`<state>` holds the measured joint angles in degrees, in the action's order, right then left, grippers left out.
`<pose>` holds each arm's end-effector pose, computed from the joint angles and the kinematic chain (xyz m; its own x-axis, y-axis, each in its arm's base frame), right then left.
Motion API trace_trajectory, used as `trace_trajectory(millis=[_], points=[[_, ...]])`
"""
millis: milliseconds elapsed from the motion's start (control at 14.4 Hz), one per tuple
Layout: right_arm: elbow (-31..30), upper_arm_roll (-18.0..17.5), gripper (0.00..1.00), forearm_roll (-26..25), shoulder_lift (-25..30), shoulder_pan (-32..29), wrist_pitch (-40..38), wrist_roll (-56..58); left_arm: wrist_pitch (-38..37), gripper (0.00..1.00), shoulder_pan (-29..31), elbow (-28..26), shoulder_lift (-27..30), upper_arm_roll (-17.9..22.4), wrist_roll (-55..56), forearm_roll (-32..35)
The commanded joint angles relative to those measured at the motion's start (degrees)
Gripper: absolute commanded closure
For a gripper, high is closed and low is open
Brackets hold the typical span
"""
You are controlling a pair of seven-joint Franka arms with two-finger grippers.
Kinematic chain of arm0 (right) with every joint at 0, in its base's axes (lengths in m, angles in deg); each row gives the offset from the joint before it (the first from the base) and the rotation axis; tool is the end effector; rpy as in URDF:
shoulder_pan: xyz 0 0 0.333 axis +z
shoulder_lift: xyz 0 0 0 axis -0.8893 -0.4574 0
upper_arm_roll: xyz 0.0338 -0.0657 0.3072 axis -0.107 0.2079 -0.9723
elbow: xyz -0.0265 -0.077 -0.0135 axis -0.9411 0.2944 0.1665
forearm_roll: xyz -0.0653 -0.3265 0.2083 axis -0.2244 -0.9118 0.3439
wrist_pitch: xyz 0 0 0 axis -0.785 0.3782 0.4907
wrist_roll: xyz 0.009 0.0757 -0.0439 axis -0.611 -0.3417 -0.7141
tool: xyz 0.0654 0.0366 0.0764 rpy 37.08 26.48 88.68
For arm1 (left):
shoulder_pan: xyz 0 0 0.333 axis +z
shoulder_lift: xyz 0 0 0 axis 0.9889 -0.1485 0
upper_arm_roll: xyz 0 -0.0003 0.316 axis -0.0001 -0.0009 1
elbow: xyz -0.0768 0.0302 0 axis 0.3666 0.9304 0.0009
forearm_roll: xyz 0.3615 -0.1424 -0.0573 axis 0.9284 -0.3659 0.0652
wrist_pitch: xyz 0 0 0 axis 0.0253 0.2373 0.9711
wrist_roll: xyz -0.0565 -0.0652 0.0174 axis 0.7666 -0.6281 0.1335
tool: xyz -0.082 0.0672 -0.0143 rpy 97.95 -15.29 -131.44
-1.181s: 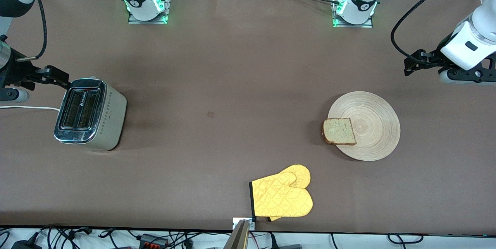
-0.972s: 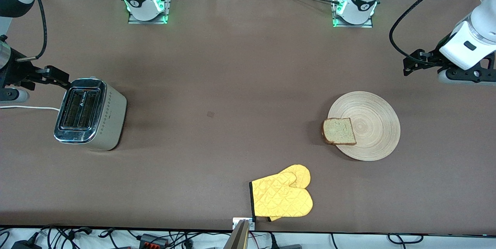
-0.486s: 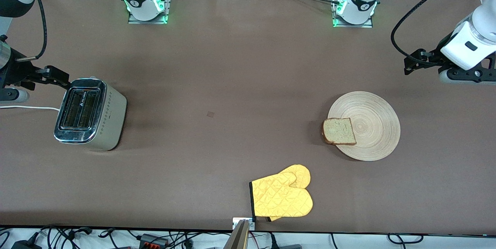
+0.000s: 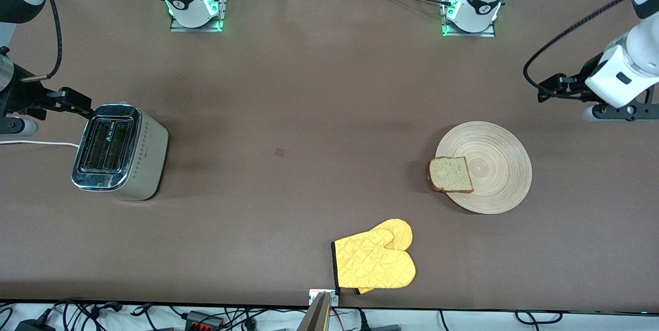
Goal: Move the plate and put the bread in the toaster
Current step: 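Lower the left gripper toward the rim of the wooden plate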
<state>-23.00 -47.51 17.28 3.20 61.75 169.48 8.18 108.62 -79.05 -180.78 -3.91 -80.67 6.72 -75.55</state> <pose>0.6100 0.0022 0.5792 0.9975 0.0591 -0.0395 0.0615 -0.9962 0.0618 0.5678 -0.0091 0.5503 0.9902 0.0271 -0.1369 0.0244 -0.9995 -0.0213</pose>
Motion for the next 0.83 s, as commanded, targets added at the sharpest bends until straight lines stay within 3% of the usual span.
trace_trajectory(millis=[0, 417, 764], points=[[0.4, -0.3, 0.00, -0.1, 0.0, -0.4, -0.3, -0.5, -1.2, 0.00, 2.9, 4.7, -4.4, -0.1, -3.4, 0.6], [0.4, -0.3, 0.00, 0.0, 0.0, -0.4, -0.3, -0.4, 0.1, 0.00, 11.6, 7.5, -10.8, -0.4, -8.2, -5.0], [0.4, -0.3, 0.00, 0.0, 0.0, -0.4, -0.4, -0.4, 1.3, 0.00, 19.4, 7.3, -19.6, -0.2, -17.7, -16.8]])
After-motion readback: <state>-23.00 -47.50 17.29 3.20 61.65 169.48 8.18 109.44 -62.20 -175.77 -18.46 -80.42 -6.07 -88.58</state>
